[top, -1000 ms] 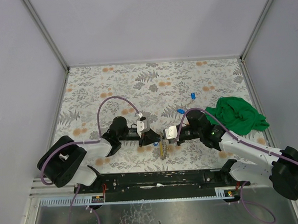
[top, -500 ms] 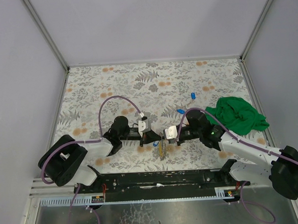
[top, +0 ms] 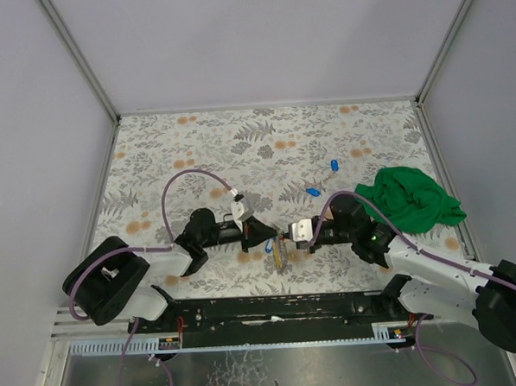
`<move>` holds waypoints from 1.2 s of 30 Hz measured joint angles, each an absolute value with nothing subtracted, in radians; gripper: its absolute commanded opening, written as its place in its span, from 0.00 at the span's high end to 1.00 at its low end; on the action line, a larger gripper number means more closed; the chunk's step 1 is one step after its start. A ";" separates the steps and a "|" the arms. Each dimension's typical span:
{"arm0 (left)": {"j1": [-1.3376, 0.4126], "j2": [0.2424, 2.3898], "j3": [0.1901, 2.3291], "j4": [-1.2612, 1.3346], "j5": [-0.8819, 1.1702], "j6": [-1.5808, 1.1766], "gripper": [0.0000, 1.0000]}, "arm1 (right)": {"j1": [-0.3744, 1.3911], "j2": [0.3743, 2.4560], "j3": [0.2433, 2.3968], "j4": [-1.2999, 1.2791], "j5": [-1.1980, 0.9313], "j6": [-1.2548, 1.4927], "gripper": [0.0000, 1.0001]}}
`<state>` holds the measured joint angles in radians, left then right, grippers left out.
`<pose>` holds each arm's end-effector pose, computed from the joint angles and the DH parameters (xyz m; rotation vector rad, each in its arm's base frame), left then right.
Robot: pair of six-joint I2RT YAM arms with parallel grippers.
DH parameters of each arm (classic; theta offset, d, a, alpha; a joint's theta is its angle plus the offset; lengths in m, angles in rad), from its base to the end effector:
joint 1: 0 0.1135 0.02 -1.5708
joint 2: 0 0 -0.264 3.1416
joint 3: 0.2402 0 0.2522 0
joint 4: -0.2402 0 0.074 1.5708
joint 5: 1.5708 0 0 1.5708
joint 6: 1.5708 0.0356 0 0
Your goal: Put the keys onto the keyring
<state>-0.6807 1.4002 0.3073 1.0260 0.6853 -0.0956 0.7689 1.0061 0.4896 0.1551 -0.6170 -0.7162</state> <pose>0.1742 -0.1701 0.1770 1.0101 1.4312 -1.1369 0.1422 0.1662 0.2313 -1.5656 1.0977 0.6289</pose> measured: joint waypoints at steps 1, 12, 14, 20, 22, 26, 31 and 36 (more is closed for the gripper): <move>-0.681 1.400 0.303 1.034 0.673 -0.114 1.00 | 0.770 1.007 0.479 0.174 -0.617 -0.709 1.00; -0.710 1.419 0.213 1.188 0.446 -0.340 1.00 | 0.841 1.095 0.417 0.407 -0.547 -0.642 1.00; -0.713 1.435 0.196 1.232 0.412 -0.377 1.00 | 0.850 1.106 0.415 0.430 -0.530 -0.636 1.00; -0.713 1.457 0.176 1.308 0.384 -0.422 0.89 | 0.857 1.091 0.416 0.430 -0.479 -0.654 1.00; -0.713 1.452 0.167 1.316 0.390 -0.414 0.84 | 0.859 1.087 0.425 0.397 -0.479 -0.667 1.00; -0.713 1.393 0.160 1.286 0.432 -0.347 0.79 | 0.862 1.086 0.479 0.262 -0.472 -0.715 1.00; -0.713 1.301 0.166 1.155 0.493 -0.200 0.76 | 0.863 1.086 0.560 0.120 -0.476 -0.777 1.00; -0.713 1.267 0.204 0.985 0.552 -0.048 0.75 | 0.864 1.089 0.611 0.028 -0.493 -0.826 1.00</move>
<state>-0.7128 1.2671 0.2043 0.9848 0.5518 -0.0483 0.8642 1.0885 0.6109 0.0284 -0.4934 -0.8257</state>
